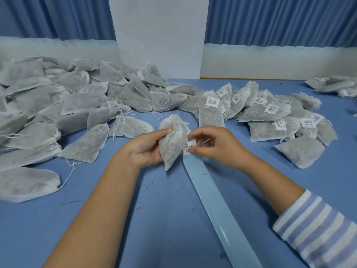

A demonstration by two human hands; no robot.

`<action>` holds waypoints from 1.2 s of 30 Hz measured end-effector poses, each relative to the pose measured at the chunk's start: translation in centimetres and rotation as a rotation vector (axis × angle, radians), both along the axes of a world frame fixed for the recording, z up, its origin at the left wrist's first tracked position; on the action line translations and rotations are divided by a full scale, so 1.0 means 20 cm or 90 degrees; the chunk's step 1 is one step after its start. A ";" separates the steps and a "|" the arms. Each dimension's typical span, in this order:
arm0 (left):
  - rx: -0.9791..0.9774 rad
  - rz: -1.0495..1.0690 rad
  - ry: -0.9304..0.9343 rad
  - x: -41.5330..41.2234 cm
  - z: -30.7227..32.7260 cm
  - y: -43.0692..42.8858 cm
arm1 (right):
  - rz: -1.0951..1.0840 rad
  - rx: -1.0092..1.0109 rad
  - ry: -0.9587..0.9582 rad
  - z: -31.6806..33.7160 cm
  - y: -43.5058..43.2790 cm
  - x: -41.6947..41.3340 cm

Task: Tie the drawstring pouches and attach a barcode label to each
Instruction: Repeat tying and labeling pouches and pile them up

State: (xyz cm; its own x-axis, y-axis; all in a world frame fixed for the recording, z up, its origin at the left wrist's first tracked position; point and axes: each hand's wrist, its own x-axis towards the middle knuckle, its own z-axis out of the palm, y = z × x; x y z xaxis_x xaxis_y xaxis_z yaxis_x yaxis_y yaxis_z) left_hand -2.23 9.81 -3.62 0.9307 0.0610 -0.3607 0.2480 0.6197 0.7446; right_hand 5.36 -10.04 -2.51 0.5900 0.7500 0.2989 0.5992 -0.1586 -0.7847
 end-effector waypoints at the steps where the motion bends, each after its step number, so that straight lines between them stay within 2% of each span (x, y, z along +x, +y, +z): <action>1: -0.008 -0.002 -0.006 0.00 0.00 0.00 | -0.009 0.003 -0.032 0.00 0.00 0.00; 6: -0.024 -0.016 -0.018 0.00 -0.01 0.00 | -0.035 0.019 -0.119 -0.01 0.00 -0.01; 12: -0.031 -0.025 -0.022 -0.01 0.00 0.00 | -0.039 -0.039 -0.139 -0.02 0.00 0.00; 31: 0.011 -0.028 -0.042 -0.02 0.03 -0.02 | -0.029 -0.014 -0.286 -0.02 0.00 -0.02; 36: -0.022 -0.012 -0.041 -0.02 0.03 -0.02 | -0.030 0.029 -0.297 -0.02 0.00 -0.03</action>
State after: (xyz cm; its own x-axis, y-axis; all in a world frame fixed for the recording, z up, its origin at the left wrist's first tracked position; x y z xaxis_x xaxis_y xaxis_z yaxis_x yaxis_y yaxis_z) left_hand -2.69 9.50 -3.10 0.9527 0.0322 -0.3021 0.2123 0.6409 0.7377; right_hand 4.81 -10.11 -2.88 0.4187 0.7057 0.5716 0.8822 -0.1665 -0.4405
